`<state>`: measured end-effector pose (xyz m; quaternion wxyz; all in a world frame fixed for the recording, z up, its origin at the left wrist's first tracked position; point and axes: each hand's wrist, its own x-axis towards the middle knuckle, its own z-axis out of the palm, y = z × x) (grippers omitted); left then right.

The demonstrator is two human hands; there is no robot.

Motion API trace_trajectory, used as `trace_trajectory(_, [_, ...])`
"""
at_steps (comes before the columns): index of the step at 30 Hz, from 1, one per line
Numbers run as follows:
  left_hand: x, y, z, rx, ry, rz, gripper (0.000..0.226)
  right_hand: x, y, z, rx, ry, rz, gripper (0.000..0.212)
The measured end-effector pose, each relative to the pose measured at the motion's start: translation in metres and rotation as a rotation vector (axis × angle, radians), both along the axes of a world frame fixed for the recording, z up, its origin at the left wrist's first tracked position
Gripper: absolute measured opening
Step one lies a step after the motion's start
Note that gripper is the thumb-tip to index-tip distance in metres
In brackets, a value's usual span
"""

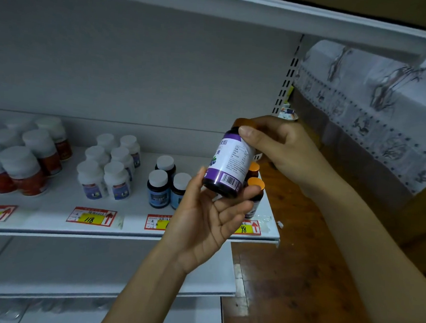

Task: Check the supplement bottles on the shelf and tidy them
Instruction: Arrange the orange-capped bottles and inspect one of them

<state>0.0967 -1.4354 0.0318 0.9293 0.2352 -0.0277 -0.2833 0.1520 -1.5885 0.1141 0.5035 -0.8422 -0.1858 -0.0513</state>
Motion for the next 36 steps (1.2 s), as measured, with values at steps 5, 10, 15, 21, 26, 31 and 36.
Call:
trace_trajectory(5, [0.000, -0.003, 0.001, -0.022, -0.002, -0.007, 0.063, -0.004, -0.001, -0.004, -0.034, -0.027, 0.030, 0.029])
trace_trajectory(10, [0.001, -0.006, -0.003, -0.012, 0.008, -0.009, 0.062, -0.011, -0.002, -0.006, 0.022, 0.006, 0.058, 0.048])
trace_trajectory(15, [0.001, -0.008, -0.001, -0.026, -0.012, -0.028, 0.065, -0.018, -0.001, -0.009, 0.149, 0.068, 0.047, 0.050])
trace_trajectory(21, [-0.002, -0.007, 0.000, -0.015, 0.017, -0.028, 0.057, -0.024, 0.002, -0.011, 0.219, 0.079, -0.030, 0.030])
trace_trajectory(26, [-0.009, -0.004, 0.002, 0.018, 0.062, 0.075, 0.050, -0.033, 0.006, -0.017, 0.263, 0.112, 0.044, 0.059])
trace_trajectory(31, [-0.019, 0.006, -0.001, 0.179, -0.016, 0.254, 0.041, -0.041, 0.001, -0.027, 0.286, 0.195, 0.066, 0.061])
trace_trajectory(36, [-0.028, 0.000, -0.006, 0.305, -0.133, 0.390, 0.027, -0.048, 0.000, -0.031, 0.304, 0.232, 0.084, 0.061])
